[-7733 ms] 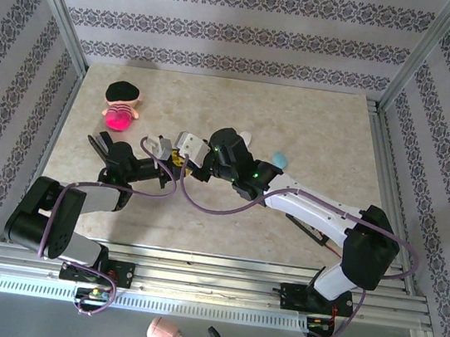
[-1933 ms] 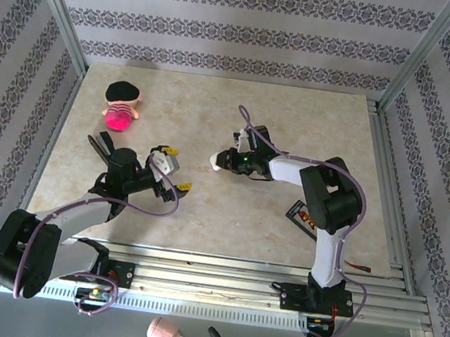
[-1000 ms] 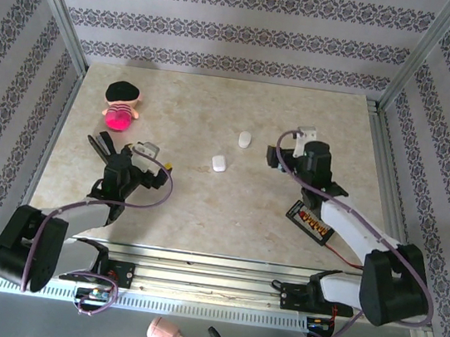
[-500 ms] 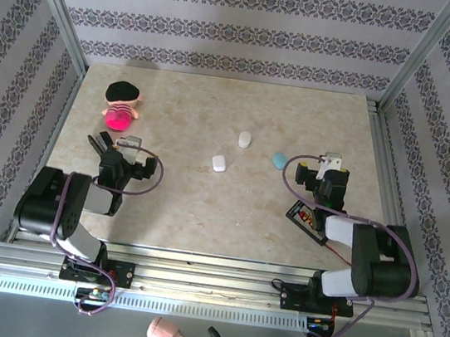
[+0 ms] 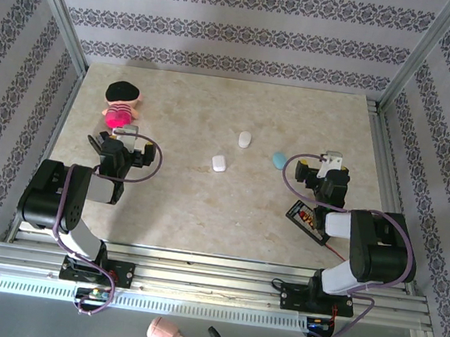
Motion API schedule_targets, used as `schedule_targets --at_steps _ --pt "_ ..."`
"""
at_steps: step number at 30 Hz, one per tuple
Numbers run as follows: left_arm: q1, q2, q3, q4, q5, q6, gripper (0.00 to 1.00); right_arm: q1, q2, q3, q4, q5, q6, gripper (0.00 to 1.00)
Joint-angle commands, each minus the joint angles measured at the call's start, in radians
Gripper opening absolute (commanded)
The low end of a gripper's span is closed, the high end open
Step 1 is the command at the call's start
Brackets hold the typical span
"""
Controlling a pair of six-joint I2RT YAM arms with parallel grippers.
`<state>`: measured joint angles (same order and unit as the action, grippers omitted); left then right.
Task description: Insert wireless bluetooth earbuds into charging case
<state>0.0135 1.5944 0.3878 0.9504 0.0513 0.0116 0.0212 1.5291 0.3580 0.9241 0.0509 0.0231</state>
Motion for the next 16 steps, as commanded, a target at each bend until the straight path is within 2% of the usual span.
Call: schedule_targets --at_steps 1,16 --pt "0.005 -0.004 -0.003 -0.003 -0.010 -0.021 0.99 -0.009 0.005 0.015 0.038 -0.022 0.014 0.98" --pt "0.004 -0.004 0.001 -0.012 0.007 -0.013 0.99 0.000 0.005 0.012 0.040 -0.008 0.007 0.98"
